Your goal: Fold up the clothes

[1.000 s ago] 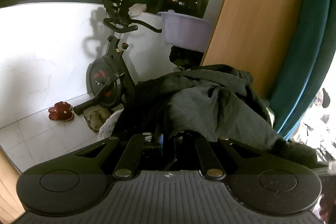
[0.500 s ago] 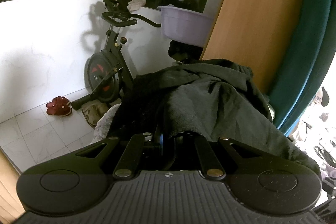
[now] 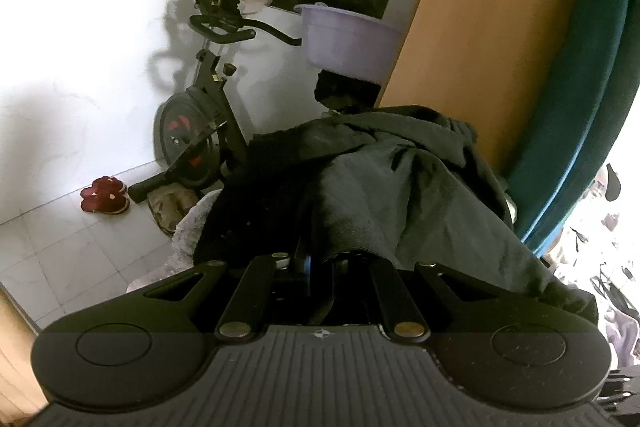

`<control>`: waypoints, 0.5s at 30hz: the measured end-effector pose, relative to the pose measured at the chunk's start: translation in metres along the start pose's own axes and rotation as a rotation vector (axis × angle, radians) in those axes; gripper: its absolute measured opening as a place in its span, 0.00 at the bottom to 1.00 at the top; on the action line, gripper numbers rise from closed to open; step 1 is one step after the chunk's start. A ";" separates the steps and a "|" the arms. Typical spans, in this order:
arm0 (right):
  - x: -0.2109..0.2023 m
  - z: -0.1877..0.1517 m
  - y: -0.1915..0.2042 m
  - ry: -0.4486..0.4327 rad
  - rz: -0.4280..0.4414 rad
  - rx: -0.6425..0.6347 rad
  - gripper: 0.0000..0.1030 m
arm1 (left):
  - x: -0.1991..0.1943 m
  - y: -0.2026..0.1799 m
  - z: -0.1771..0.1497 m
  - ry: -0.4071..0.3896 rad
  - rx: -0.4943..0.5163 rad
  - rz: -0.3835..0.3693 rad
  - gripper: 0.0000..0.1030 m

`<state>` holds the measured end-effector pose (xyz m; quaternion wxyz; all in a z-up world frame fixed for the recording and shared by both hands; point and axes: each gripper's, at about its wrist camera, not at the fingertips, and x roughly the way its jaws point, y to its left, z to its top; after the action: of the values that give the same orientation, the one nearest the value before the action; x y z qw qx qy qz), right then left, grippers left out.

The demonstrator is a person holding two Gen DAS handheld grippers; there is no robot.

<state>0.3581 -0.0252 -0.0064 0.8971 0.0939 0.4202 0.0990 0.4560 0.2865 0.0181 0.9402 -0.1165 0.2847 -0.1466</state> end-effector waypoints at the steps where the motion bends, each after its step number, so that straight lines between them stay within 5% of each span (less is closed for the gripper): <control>1: 0.001 0.005 0.002 -0.034 0.018 0.006 0.05 | 0.000 -0.001 0.000 0.002 0.003 -0.001 0.09; 5: 0.004 0.026 0.007 -0.135 0.033 0.075 0.10 | 0.000 -0.002 -0.001 0.010 0.015 -0.004 0.09; 11: 0.024 0.005 0.021 0.000 0.034 0.104 0.77 | 0.001 -0.002 -0.004 0.024 0.009 -0.005 0.09; 15: 0.028 -0.014 0.029 0.035 0.024 0.127 0.95 | 0.002 -0.002 -0.007 0.033 0.014 -0.010 0.09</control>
<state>0.3619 0.0106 -0.0283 0.8806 0.1541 0.4401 0.0846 0.4532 0.2829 0.0122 0.9353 -0.1090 0.2987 -0.1551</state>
